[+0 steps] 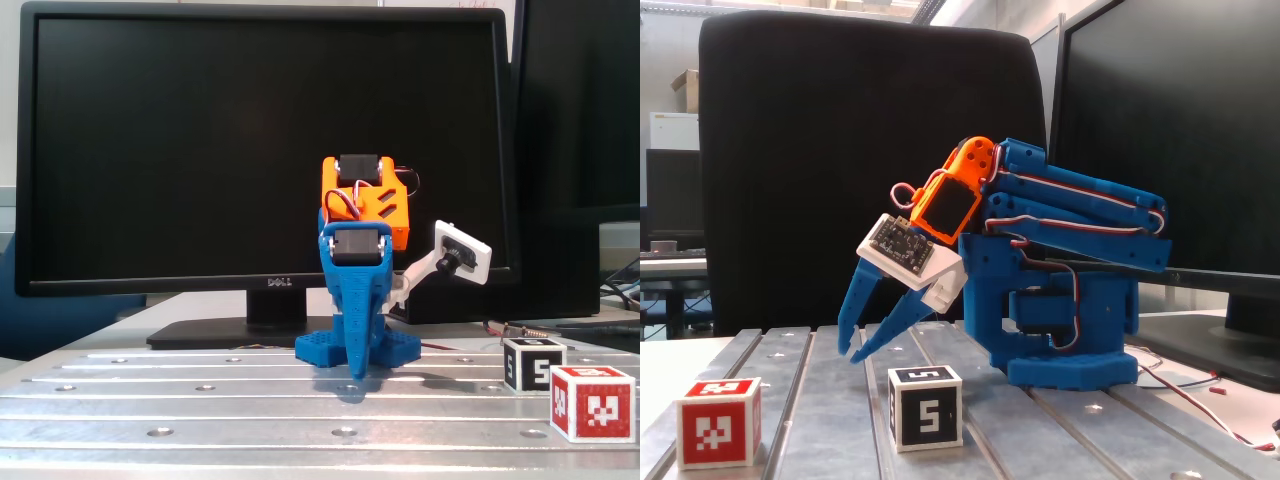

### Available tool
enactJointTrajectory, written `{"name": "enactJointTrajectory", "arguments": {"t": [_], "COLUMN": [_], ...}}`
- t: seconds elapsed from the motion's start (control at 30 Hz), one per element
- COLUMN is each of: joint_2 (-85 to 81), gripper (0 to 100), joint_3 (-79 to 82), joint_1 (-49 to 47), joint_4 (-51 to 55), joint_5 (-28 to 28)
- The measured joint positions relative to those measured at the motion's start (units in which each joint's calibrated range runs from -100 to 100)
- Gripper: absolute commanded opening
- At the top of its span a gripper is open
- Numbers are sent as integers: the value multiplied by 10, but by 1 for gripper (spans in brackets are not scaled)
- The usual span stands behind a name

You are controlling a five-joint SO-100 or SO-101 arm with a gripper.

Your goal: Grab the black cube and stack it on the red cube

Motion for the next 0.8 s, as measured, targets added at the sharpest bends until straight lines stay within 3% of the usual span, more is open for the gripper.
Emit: {"name": "enactJointTrajectory", "arguments": {"t": [0.57,0.8], "joint_2": [6,5], "gripper": [2,3], "joint_3": [0,-4], "joint_1": [-7,-34], "joint_4": [-76,-82], "joint_5": [-1,34]}}
